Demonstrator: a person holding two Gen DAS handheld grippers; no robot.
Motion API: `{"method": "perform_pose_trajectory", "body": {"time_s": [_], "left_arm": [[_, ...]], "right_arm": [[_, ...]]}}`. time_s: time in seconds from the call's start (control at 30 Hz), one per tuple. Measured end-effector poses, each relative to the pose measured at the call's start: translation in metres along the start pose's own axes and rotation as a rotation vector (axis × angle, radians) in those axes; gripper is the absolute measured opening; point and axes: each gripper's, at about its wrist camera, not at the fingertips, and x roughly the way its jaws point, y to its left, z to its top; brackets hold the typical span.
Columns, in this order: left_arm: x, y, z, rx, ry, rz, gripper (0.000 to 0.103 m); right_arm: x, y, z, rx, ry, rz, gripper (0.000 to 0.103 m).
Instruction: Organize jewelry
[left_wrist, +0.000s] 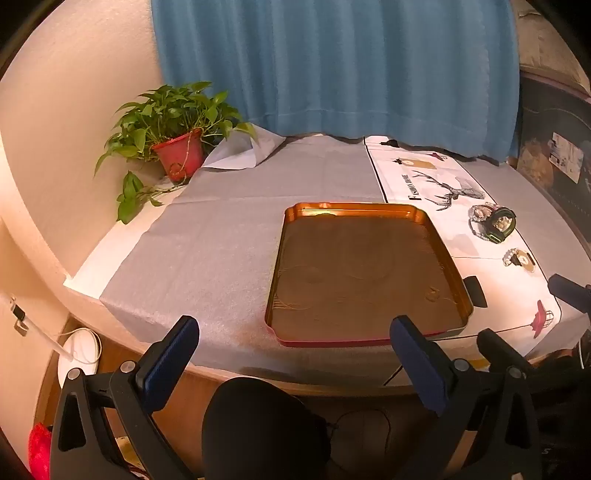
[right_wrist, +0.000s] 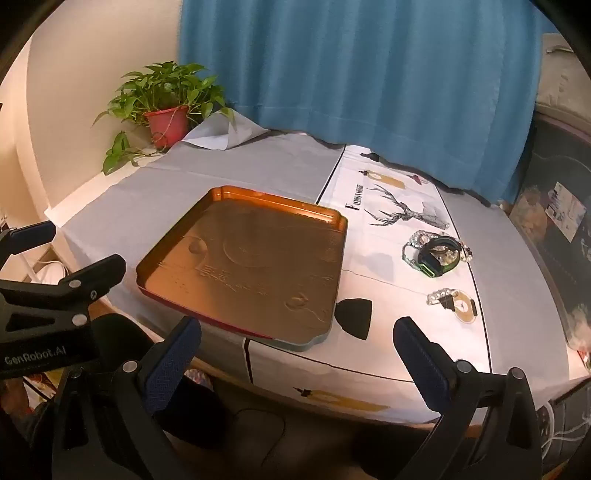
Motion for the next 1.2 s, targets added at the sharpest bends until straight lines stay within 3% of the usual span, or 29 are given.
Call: {"method": "perform_pose_trajectory", "body": {"time_s": [1.2], "left_arm": [[0.0, 0.005, -0.001, 0.007, 0.003, 0.011, 0.103]], "right_arm": [[-0.007, -0.008, 0.002, 0.017, 0.003, -0.01, 0.103]]}}
